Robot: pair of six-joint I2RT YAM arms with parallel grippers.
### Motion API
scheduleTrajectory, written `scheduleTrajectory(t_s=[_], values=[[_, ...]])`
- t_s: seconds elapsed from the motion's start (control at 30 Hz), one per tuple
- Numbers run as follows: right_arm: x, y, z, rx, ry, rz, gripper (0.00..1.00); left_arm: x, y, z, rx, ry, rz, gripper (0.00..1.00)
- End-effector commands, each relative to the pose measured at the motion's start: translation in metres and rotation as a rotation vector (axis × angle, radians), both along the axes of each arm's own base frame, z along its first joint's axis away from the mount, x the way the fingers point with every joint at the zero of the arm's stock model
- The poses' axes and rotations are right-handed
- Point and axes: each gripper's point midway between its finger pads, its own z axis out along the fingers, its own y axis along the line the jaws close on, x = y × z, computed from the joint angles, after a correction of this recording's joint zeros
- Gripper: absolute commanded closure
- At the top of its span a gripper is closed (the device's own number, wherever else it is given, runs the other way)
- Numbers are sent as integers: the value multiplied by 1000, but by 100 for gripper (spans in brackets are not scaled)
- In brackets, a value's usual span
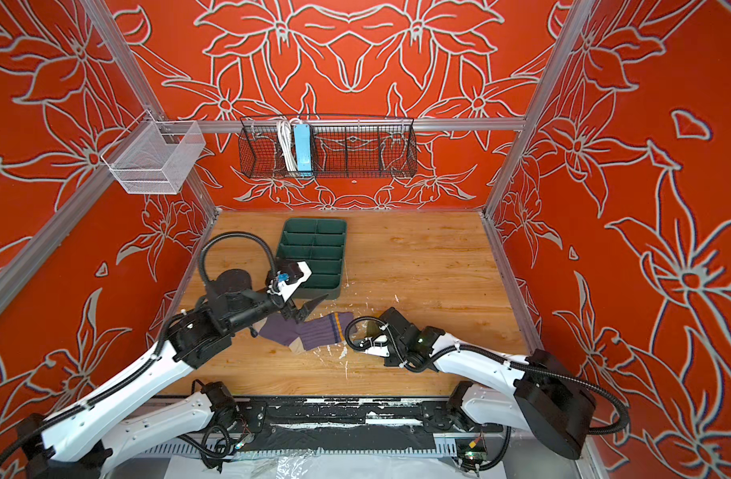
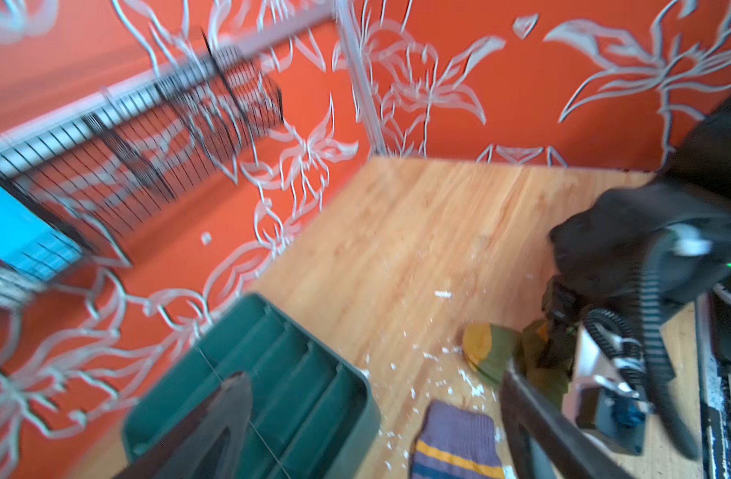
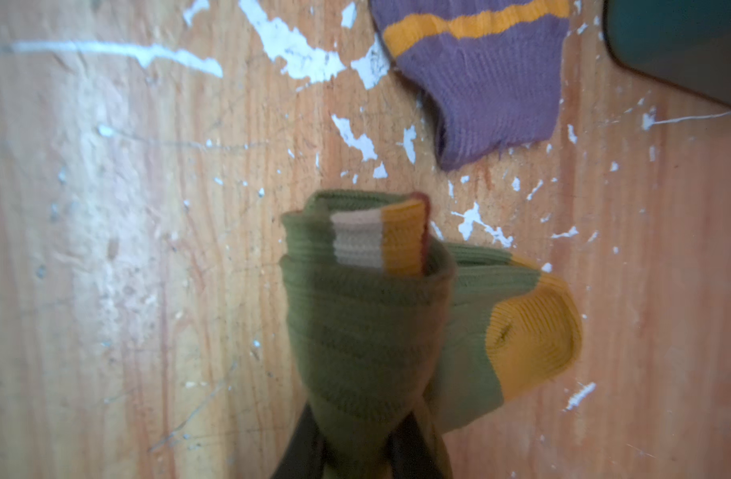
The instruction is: Roll the socks
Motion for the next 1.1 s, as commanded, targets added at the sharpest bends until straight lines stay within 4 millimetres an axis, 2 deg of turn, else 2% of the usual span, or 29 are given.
scheduleTrajectory(t_s=[0.0,0.1,0.23,0.33,0.47,0.6,0.7,0.83,0.9,1.07], values=[[-37,-10,-21,-46,234,-31,100,-26,-9,-3,109,-78,-174,7],[-37,-11,-26,-82,264,-38,100,-44,-18,-26,200,-63,-299,7],[-33,-12,-32,-119,264,-50,100,-48,-36,-60,281,-64,-365,3],[-31,-12,-30,-121,262,-59,100,-53,-50,-80,409,-57,-395,3],[-31,-15,-31,-117,267,-76,100,-69,-58,-99,488,-107,-436,3],[-30,-14,-28,-102,285,-103,100,-77,-66,-134,612,-112,-428,4],[-29,-11,-24,-77,307,-121,100,-81,-69,-160,699,-154,-408,7],[-29,-12,-25,-82,318,-126,100,-80,-76,-186,689,-143,-357,12],[-28,-13,-25,-86,311,-123,100,-84,-90,-193,649,-142,-340,15],[-30,-12,-23,-74,323,-129,100,-66,-125,-208,605,-213,-198,31]])
